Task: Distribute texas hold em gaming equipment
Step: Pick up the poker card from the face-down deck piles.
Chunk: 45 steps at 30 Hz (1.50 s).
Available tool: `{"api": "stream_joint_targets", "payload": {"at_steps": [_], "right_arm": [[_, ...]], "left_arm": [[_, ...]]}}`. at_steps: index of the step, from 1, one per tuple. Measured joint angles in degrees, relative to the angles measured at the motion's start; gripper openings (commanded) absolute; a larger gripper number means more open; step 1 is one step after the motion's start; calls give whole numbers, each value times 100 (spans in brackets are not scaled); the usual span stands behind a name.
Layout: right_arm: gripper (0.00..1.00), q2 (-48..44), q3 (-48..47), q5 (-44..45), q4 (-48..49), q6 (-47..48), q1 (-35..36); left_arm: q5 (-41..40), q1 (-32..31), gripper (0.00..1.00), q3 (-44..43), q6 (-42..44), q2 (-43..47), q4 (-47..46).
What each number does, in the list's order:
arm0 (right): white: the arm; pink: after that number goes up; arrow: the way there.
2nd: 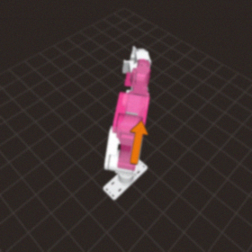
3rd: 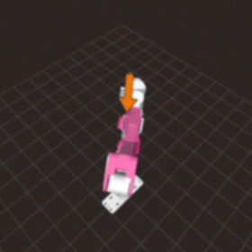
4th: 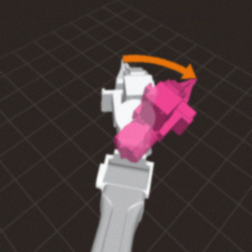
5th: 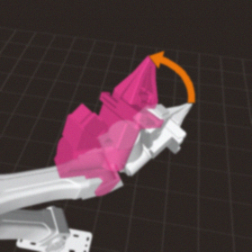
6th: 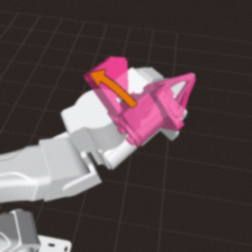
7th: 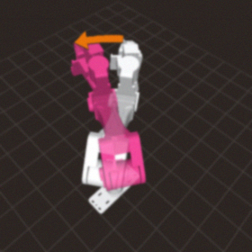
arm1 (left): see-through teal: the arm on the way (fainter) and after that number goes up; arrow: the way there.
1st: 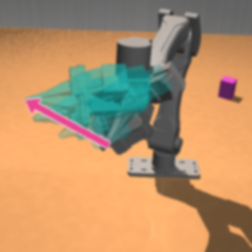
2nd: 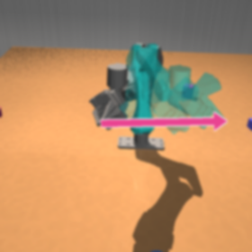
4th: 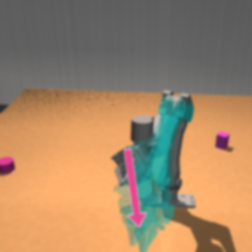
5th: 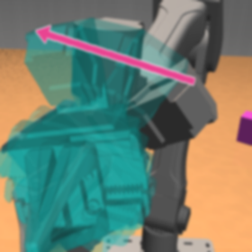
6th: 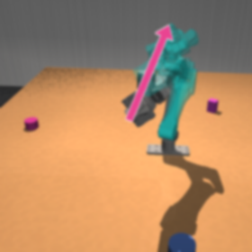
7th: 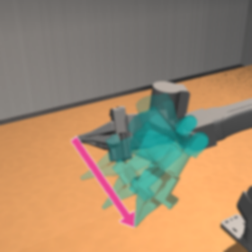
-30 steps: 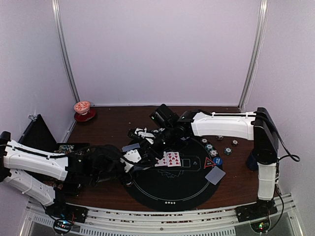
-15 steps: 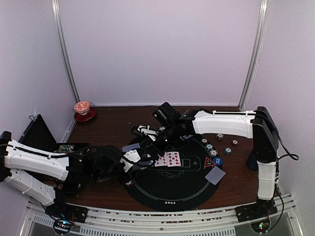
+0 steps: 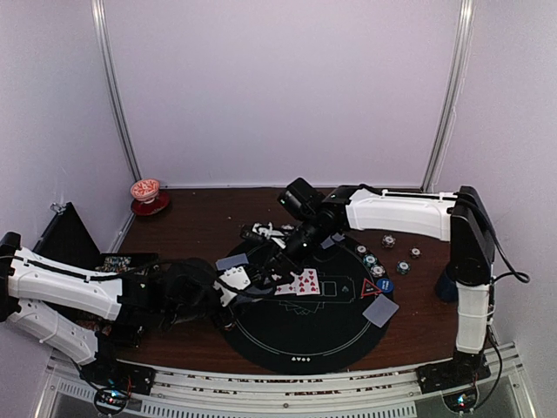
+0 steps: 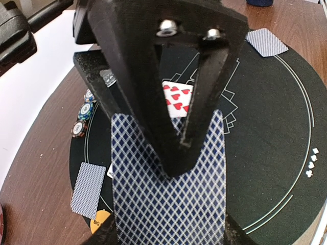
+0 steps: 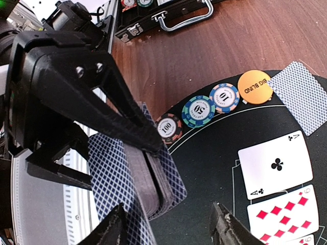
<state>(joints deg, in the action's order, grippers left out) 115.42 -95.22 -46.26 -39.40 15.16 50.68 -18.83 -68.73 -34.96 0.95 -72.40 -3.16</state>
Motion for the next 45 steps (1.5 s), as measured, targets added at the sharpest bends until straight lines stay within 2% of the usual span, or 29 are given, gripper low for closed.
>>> {"api": "stream_joint_targets", "payload": {"at_steps": [22,30,35,45], "right_arm": [[43,-168,-328,474,-260,404,109],[25,-168,-387,546,-417,601,151],[0,-168,-389,564,-577,734,160],[0,-170,-470,555,-831,922,166]], "left_arm": [[4,0,54,0,4,-2,-111],[26,0,54,-2,4,-2,-111],[44,0,54,-2,4,-4,-111],[90,0,54,-2,7,-63,-120]]}}
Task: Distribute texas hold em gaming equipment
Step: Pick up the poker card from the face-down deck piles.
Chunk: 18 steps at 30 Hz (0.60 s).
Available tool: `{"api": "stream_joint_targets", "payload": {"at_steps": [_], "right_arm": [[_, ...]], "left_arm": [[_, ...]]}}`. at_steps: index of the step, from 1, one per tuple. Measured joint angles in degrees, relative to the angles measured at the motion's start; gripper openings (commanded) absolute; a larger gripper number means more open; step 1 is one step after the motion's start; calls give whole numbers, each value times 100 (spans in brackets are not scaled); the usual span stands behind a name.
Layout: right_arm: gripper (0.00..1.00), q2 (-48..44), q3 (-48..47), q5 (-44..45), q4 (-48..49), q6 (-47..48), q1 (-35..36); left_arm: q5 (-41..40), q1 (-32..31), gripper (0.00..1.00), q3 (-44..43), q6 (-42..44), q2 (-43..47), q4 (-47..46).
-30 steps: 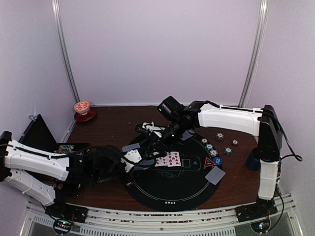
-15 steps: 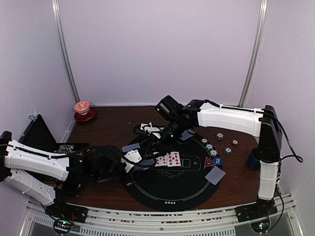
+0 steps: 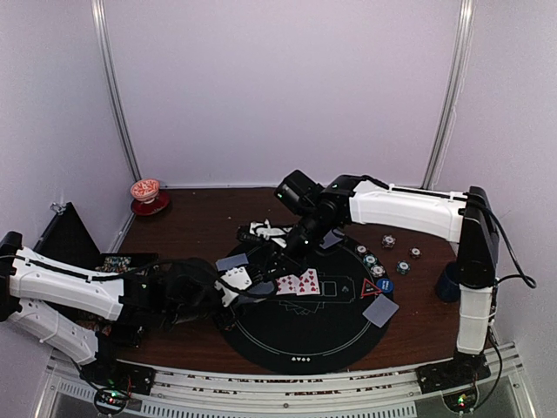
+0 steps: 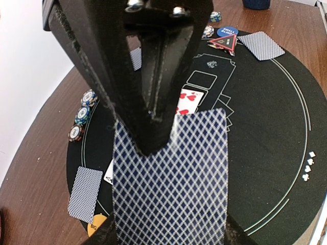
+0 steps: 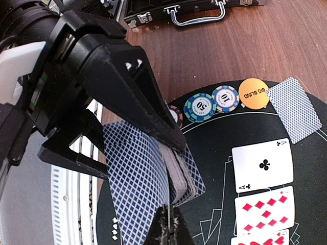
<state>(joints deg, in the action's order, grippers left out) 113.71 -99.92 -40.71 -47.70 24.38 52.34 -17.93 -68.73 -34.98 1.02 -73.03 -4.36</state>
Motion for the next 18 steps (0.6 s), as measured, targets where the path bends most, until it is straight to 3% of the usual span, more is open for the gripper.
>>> {"api": "stream_joint_targets", "payload": {"at_steps": [9,18], "right_arm": [[0,-164,28,-131,-258,116,-243],[0,-1694,1504,-144,153,-173,-1202]], "left_arm": [[-9,0,54,-4,0,-2,-37],[-35,0,54,-4,-2,-7,-28]]}}
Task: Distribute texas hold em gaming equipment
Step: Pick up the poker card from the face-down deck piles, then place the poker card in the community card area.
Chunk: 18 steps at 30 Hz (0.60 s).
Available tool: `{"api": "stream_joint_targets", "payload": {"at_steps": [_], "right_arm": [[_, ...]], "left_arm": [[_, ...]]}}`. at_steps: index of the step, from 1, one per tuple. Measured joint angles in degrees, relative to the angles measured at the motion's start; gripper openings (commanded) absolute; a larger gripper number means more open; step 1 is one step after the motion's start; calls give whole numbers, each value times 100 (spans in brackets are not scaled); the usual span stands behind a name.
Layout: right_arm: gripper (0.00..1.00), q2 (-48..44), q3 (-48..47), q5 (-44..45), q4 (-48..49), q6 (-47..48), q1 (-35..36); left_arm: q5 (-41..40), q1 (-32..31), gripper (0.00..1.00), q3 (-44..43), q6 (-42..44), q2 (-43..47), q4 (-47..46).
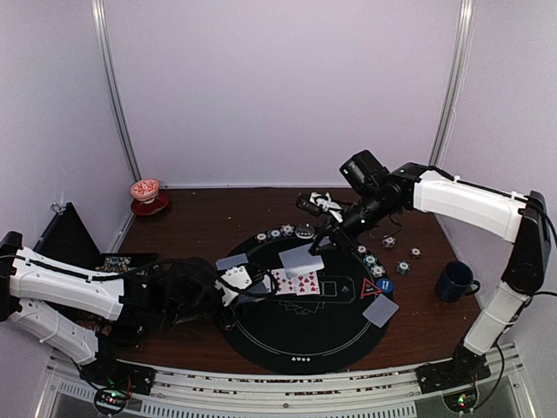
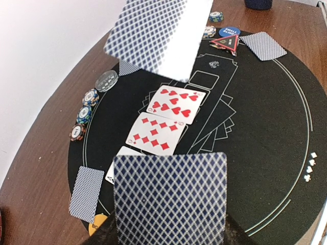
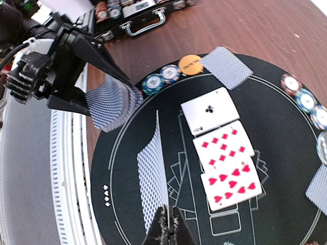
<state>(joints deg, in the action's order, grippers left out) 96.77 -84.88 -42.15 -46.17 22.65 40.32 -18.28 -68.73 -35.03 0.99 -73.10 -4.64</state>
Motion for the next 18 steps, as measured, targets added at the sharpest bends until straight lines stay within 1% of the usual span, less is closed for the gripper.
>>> {"api": "stream_joint_targets", "payload": {"at_steps": [5,9,12,18], "right_arm": [[0,-750,1182,330,713,-494,-424],[0,-964,1917,778,1300,-916,-844],[0,-848,2144,1154,1609,-1215,-1117],[0,-317,2151,1740,2194,-1606,-1377]], "left_arm": [[-28,0,54,0,0,-24,0],[-46,0,54,0,0,-52,0],[-76,0,54,0,0,-63,2],[-103,0,54,0,0,-63,0]]}}
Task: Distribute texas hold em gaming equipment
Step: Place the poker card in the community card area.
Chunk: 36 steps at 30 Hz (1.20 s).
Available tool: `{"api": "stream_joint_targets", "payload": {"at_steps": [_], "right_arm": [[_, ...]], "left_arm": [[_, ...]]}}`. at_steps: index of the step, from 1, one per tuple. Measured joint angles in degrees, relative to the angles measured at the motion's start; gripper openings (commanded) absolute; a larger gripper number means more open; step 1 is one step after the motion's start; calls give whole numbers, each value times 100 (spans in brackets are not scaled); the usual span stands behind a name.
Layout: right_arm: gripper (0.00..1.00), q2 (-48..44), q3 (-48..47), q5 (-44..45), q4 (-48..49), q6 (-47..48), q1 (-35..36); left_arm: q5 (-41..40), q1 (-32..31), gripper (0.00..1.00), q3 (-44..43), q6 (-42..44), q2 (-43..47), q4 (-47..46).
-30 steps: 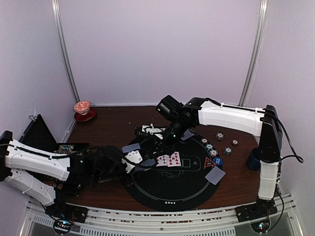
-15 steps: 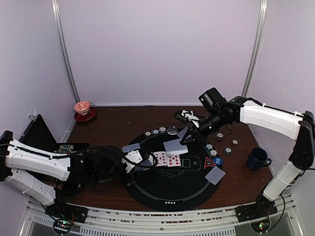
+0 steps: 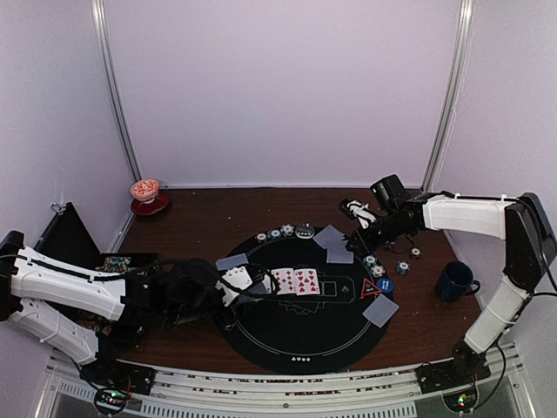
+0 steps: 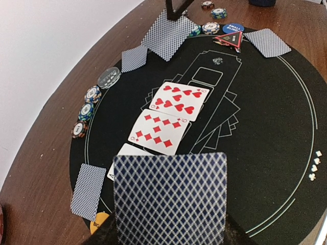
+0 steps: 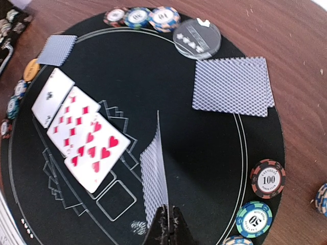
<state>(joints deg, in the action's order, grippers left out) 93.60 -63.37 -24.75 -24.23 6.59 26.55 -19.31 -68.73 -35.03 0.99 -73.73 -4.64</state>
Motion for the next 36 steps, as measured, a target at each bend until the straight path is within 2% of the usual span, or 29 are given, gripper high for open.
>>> {"api": "stream_joint_targets", "payload": {"at_steps": [7,12,15,36], "right_arm": [[0,625,-15,297,179,-216,-17],[11,693,-92,280,17,-205,-17],[14,693,-138,192,-83,-177,-17],[18,726,-229,-339,-887,216,-17]], "left_arm": [[0,0,54,0,-2,-24,2],[0,0,54,0,0,-24,2],[0,0,54,-2,0,-24,2],[-2,0,54,-2,0,-24,2]]}}
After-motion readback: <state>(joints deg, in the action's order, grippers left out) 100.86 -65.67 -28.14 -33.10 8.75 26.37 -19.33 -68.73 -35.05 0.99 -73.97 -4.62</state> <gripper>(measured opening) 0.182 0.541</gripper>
